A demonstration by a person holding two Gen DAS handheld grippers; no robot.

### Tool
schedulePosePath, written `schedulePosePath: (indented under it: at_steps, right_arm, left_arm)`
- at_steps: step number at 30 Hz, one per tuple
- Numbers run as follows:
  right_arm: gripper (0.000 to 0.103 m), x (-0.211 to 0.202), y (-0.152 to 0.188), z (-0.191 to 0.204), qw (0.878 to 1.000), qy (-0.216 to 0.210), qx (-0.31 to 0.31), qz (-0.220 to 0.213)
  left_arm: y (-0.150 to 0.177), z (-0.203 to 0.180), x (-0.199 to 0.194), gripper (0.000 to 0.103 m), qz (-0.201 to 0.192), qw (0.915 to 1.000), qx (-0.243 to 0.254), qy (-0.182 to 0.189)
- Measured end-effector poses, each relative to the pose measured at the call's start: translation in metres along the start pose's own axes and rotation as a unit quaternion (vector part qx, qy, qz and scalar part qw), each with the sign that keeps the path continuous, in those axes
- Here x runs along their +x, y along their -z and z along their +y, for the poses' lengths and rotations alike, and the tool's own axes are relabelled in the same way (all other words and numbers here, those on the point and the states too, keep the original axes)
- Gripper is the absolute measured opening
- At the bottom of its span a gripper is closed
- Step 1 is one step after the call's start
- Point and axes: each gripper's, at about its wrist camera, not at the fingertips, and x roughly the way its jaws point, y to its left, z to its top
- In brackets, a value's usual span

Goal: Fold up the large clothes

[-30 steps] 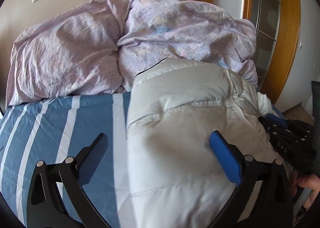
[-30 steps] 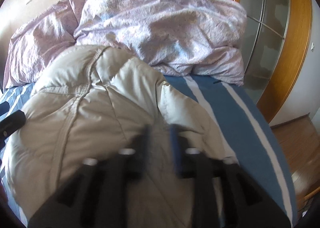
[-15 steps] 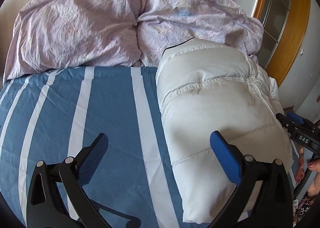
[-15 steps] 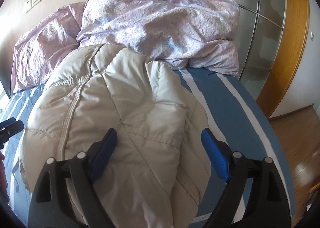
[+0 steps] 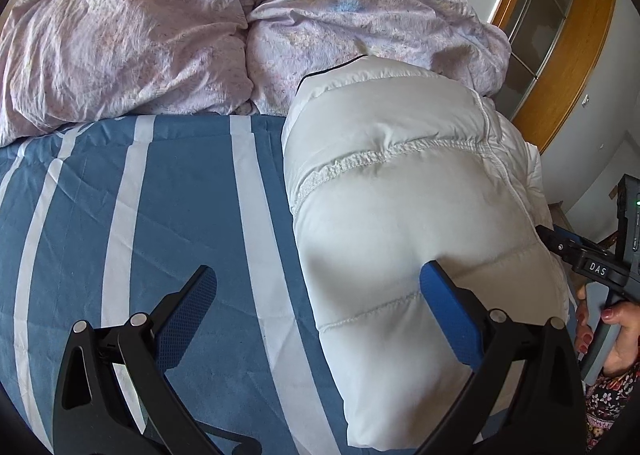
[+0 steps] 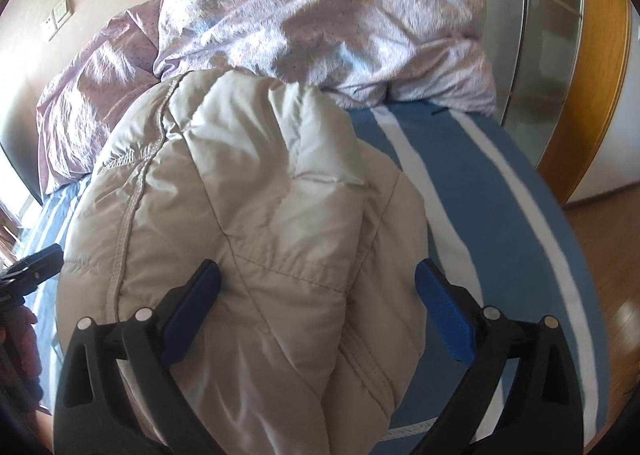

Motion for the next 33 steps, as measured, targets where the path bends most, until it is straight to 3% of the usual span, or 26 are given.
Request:
schedulePosePath:
  at_steps: [2, 4, 10, 13, 24, 29, 33]
  right_arm:
    - [0.097, -0.009, -0.001, 0.003, 1.0, 0.017, -0.001, -0.018]
    - [0.087, -0.02, -0.003, 0.013, 0.998, 0.029, -0.022, -0.047]
    - [0.047, -0.016, -0.007, 0.04, 0.997, 0.028, -0.05, -0.06]
    - [0.035, 0.001, -0.009, 0.043, 0.997, 0.041, -0.05, -0.054]
    - [0.034, 0.05, -0.007, 0.018, 0.999, 0.028, -0.002, -0.02]
    - [0.035, 0.04, -0.006, 0.026, 0.999, 0.038, -0.026, -0.022]
    - [0.045, 0.026, -0.003, 0.029, 0.998, 0.049, -0.033, -0.035]
  left_arm:
    - [-0.004, -0.002, -0.01, 0.102, -0.029, 0.9992, 0.005, -0.027]
    - [-0.008, -0.009, -0.02, 0.102, -0.059, 0.9972, 0.017, -0.044]
    - [-0.009, -0.04, 0.0, 0.097, -0.038, 0.9963, 0.053, -0.057]
    - [-0.009, -0.045, 0.01, 0.094, -0.043, 0.9956, 0.055, -0.063]
    - [-0.009, -0.052, 0.048, 0.095, -0.007, 0.9982, 0.042, -0.042]
    - [-0.008, -0.043, 0.032, 0.095, -0.014, 0.9989, 0.033, -0.029]
    - [-0.008, -0.031, 0.017, 0.095, -0.023, 0.9996, -0.007, -0.011]
